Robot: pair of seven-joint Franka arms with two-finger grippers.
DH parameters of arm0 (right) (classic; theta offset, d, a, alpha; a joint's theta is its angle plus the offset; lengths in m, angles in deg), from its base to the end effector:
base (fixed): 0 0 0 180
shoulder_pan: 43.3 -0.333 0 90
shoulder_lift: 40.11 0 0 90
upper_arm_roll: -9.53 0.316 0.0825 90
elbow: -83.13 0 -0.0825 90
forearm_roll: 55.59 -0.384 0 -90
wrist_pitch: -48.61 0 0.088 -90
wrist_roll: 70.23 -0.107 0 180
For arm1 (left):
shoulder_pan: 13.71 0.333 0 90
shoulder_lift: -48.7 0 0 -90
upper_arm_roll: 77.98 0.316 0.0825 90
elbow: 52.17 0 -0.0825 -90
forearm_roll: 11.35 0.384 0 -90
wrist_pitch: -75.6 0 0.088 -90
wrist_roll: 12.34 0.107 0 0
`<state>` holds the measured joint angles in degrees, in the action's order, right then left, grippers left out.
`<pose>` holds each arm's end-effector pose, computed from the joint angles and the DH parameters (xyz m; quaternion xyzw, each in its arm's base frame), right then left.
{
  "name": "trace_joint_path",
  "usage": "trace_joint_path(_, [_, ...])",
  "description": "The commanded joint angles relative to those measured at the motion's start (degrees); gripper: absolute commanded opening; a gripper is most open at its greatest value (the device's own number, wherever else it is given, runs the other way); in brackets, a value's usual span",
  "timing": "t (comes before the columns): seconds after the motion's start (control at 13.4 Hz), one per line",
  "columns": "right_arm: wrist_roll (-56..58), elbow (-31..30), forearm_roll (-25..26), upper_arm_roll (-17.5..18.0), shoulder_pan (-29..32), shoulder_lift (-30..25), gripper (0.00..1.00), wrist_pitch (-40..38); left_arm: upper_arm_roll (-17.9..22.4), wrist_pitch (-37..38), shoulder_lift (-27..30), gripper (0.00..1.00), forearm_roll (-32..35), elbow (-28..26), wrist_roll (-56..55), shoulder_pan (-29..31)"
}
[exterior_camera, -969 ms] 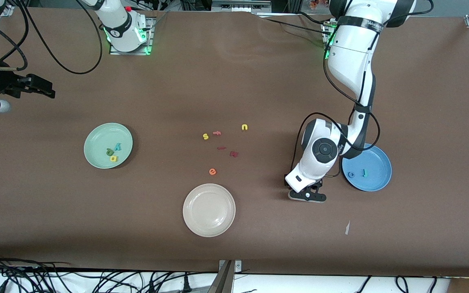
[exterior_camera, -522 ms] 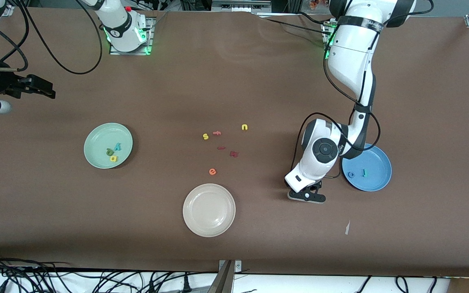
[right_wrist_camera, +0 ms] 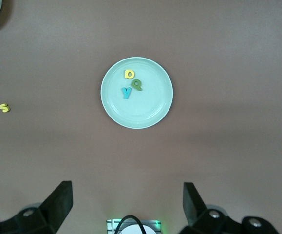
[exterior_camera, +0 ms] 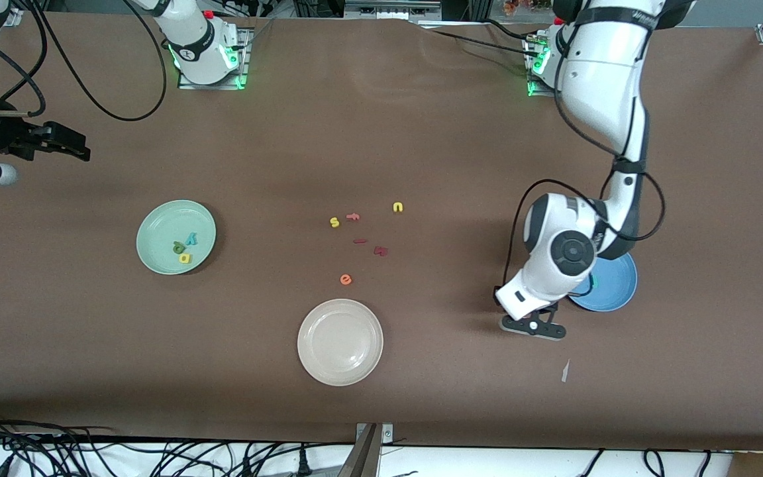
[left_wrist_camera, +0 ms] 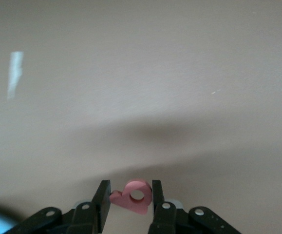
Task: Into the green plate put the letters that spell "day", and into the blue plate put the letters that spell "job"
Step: 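Lower the pink b onto the blue plate and open the left gripper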
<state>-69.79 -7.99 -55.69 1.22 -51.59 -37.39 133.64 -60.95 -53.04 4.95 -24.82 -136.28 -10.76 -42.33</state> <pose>0.5565 0.0018 0.5824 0.9971 0.0035 -0.0766 0.0022 0.6986 -0.1904 0.2452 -0.9960 0.0851 -0.0260 0.0054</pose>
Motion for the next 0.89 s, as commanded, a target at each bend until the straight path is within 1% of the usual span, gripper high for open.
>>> trace_joint_path(0.0, [-0.4, 0.8, -0.2, 0.2, 0.3, 0.4, 1.00, -0.1, -0.2, 2.4, 7.8, 0.24, -0.5, -7.6, 5.6, 3.6])
trace_joint_path(0.15, [-0.5, 0.8, -0.2, 0.1, 0.3, 0.4, 1.00, -0.1, -0.2, 2.4, 12.2, 0.25, -0.4, -13.2, 12.0, 7.4])
trace_joint_path(0.3, [-0.5, 0.8, -0.2, 0.1, 0.3, 0.4, 1.00, -0.1, -0.2, 2.3, 15.7, 0.26, -0.4, -18.5, 16.1, 10.1])
trace_joint_path(0.37, [-0.4, 0.8, -0.2, 0.1, 0.3, 0.4, 1.00, -0.1, -0.2, 2.2, 16.8, 0.29, -0.4, -20.6, 16.3, 10.7])
trace_joint_path(0.45, [-0.4, 0.8, -0.2, 0.2, 0.3, 0.4, 1.00, -0.1, -0.2, 2.0, 17.3, 0.41, -0.4, -21.8, 16.0, 11.0])
trace_joint_path(0.52, [-0.4, 0.8, -0.2, 0.1, 0.3, 0.3, 1.00, -0.1, -0.2, 2.0, 17.3, 0.62, -0.5, -22.1, 15.5, 11.0])
trace_joint_path(0.6, [-0.5, 0.8, -0.2, 0.1, 0.3, 0.3, 1.00, -0.1, -0.2, 1.9, 17.4, 1.00, -0.6, -22.1, 15.2, 11.0])
trace_joint_path(0.82, [-0.5, 0.8, -0.2, 0.1, 0.3, 0.3, 1.00, -0.1, -0.3, 1.9, 19.3, 1.00, -0.6, -22.9, 15.1, 11.0])
